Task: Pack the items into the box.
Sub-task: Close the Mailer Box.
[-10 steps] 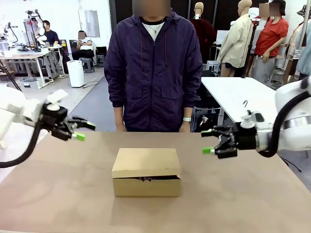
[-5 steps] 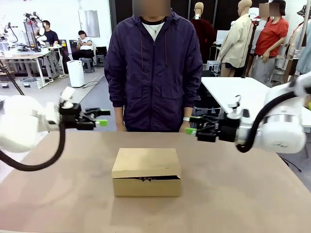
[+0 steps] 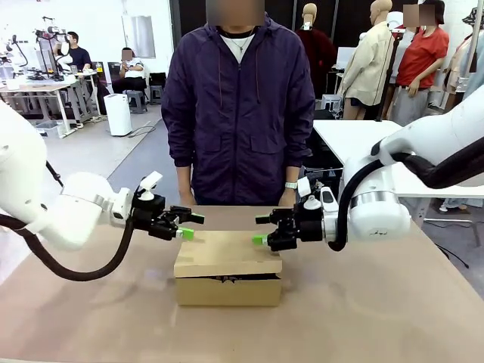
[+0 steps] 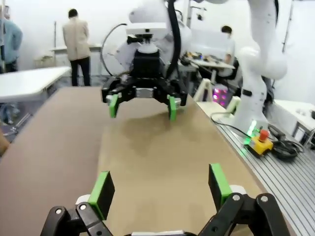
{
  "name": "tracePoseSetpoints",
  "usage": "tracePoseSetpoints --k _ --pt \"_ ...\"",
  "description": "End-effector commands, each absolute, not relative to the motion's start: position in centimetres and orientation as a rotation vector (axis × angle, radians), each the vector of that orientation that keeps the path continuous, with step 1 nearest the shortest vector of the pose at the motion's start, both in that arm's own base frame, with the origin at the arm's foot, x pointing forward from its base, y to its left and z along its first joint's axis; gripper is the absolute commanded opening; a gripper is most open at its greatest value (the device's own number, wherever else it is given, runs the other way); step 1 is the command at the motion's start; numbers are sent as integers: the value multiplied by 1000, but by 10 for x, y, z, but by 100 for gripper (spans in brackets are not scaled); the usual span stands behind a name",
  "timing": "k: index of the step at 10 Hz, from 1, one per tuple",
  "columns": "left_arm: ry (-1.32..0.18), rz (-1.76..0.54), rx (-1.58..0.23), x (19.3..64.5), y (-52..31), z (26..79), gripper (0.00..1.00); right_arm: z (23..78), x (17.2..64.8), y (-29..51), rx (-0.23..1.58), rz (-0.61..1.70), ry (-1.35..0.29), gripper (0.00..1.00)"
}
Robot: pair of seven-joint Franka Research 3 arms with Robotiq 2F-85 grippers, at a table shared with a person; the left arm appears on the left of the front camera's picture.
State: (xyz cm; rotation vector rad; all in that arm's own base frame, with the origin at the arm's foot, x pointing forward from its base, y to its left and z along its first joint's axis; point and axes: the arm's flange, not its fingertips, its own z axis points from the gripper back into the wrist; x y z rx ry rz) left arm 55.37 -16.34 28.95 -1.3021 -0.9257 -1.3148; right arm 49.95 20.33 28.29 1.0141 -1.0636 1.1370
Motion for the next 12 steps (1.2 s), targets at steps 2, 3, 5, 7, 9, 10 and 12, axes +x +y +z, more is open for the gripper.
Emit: tracePoseSetpoints --k 2,3,5,7,9,10,12 --pt "-770 -1432 -1326 548 -169 286 100 274 495 207 977 1263 -968 100" --pt "-729 -1484 -1340 543 -170 280 100 271 492 203 955 1276 -964 100" --pt "-644 -1568 -1282 538 -173 266 100 266 490 197 925 1280 -973 100" --pt "-600 -1608 -1174 540 -177 254 100 269 491 195 926 1281 -993 100" --pt "-603 -1608 -1151 542 -178 253 100 270 490 194 926 1285 -1002 100" --pt "-598 -1613 -1115 542 -177 252 100 270 490 194 927 1291 -1004 100" --pt "-649 -1607 -1127 543 -176 262 100 278 489 195 957 1296 -1026 100"
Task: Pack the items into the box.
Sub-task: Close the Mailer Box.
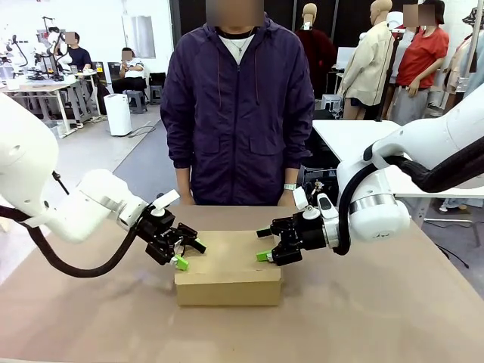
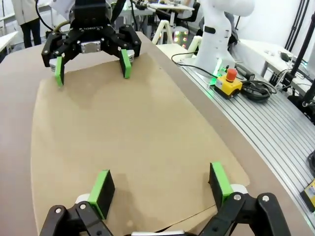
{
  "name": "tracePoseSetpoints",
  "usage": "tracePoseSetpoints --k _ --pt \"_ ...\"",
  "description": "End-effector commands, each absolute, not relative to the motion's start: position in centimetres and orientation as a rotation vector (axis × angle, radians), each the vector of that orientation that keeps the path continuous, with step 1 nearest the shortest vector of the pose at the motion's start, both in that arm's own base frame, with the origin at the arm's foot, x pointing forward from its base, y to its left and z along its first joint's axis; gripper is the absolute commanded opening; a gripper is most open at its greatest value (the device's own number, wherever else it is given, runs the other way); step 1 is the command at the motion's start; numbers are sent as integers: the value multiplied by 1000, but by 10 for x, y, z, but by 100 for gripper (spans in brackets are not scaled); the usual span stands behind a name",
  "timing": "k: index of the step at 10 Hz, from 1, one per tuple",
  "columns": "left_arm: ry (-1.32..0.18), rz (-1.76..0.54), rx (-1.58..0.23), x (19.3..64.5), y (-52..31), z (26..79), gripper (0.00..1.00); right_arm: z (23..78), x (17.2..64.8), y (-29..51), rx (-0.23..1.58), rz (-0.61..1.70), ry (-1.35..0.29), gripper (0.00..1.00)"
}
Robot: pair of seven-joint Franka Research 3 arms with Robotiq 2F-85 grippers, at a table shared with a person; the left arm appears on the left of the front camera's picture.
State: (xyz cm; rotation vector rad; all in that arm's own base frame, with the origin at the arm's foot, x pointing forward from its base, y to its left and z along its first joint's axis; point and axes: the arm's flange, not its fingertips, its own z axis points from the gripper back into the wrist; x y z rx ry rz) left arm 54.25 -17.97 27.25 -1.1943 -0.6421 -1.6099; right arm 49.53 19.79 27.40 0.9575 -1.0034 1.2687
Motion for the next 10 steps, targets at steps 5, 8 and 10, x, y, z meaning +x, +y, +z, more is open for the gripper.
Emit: tracePoseSetpoints --k 5,8,10 --pt "-897 -1398 -1285 529 -141 370 100 371 476 152 1095 971 -1061 100" --pt "-842 -1105 -1538 486 -96 422 100 405 428 112 1231 695 -786 100" --pt "-932 -770 -1487 450 -60 459 100 428 383 77 1302 613 -678 100"
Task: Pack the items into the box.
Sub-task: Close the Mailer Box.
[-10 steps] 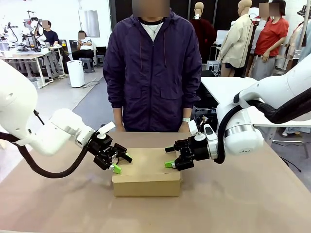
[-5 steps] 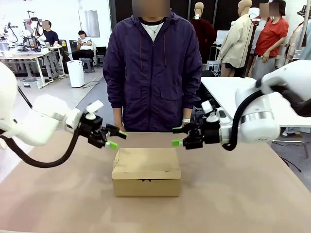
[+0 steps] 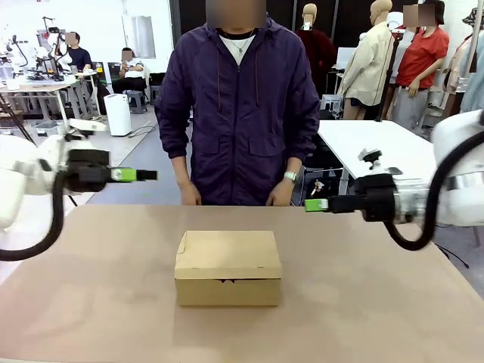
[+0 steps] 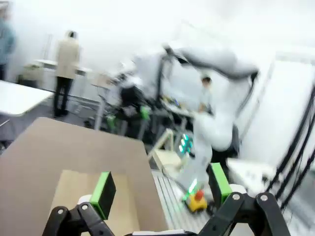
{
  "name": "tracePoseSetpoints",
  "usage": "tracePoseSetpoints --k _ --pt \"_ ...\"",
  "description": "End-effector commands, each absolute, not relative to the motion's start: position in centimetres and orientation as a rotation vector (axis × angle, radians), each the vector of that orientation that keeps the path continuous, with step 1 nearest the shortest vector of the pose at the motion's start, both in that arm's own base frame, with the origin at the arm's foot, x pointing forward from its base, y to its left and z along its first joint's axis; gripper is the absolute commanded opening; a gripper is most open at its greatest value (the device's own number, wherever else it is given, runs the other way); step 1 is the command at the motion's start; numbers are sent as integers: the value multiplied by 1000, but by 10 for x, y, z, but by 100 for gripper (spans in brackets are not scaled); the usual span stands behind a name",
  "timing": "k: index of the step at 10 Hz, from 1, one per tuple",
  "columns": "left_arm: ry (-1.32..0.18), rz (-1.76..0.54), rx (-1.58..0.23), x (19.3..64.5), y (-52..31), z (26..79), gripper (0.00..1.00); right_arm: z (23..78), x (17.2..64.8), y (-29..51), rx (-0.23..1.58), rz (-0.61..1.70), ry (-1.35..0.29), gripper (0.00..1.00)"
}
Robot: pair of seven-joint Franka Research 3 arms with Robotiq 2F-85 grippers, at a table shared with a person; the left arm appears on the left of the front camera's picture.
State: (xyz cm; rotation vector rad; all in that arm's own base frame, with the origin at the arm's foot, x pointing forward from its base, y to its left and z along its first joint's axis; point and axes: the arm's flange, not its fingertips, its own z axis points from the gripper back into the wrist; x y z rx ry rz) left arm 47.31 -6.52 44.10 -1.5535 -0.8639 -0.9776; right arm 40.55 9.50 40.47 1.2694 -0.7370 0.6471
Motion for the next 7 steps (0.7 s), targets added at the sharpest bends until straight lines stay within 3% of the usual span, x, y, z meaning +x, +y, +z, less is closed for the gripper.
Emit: tracePoseSetpoints --k 1,2,3,4,5,6,7 --pt "-760 -671 -1451 436 -40 464 100 433 361 61 1320 582 -592 100" --pt "-608 -642 -1468 419 -21 469 100 439 335 42 1317 543 -516 100" --pt "-568 -597 -1462 403 2 473 100 446 305 23 1367 577 -452 100" --pt "-561 -533 -1388 384 32 470 100 450 282 -1 1284 468 -438 100" --pt "-655 -483 -1401 369 62 470 100 452 270 -23 1245 386 -440 100" --pt "-724 -406 -1373 367 87 463 100 449 273 -37 1225 361 -415 100" --pt "-679 -383 -1331 377 94 453 100 439 291 -44 1202 360 -383 100"
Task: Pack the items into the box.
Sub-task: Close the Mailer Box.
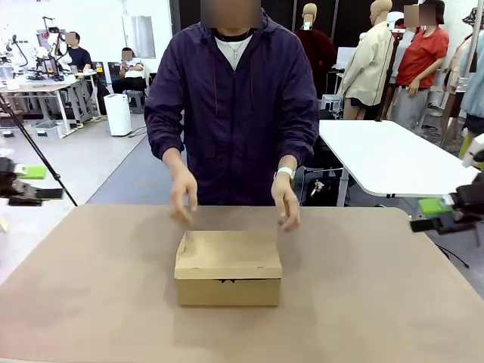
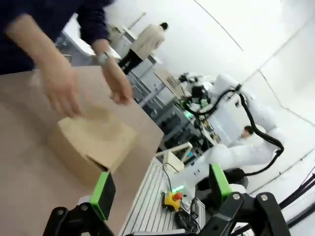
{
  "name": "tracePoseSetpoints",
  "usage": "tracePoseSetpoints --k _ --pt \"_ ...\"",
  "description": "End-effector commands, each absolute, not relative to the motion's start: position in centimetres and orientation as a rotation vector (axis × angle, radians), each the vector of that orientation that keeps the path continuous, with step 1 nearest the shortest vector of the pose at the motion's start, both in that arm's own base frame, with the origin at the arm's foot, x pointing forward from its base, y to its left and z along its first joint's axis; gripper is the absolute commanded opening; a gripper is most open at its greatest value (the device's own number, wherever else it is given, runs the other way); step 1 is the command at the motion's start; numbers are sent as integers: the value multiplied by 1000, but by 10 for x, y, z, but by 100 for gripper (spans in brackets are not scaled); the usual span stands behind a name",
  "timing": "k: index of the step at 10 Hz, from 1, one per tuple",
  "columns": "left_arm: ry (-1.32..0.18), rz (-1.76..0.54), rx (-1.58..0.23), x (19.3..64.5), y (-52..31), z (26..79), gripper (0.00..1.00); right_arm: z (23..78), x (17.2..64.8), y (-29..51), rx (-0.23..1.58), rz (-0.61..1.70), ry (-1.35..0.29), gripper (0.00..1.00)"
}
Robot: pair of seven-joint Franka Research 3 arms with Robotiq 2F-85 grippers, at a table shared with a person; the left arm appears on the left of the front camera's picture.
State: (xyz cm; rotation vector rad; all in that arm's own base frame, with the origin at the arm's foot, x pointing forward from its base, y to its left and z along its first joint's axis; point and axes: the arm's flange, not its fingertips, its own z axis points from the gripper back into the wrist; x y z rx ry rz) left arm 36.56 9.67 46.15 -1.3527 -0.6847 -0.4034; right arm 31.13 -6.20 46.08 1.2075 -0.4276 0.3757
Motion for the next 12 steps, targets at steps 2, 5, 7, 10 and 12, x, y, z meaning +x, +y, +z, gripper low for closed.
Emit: tracePoseSetpoints --k 2,5,7,10,12 --pt "-654 -456 -1372 371 72 466 100 461 311 -62 1207 376 -428 100" --pt "-654 -456 -1372 371 72 466 100 461 311 -62 1207 376 -428 100" --pt "-654 -456 -1372 371 72 466 100 461 311 -62 1207 376 -428 100" --pt "-654 -456 -1372 371 72 466 100 461 311 -62 1207 376 -428 100" --pt "-654 -456 -1372 371 72 466 100 461 311 -62 1207 376 -428 100"
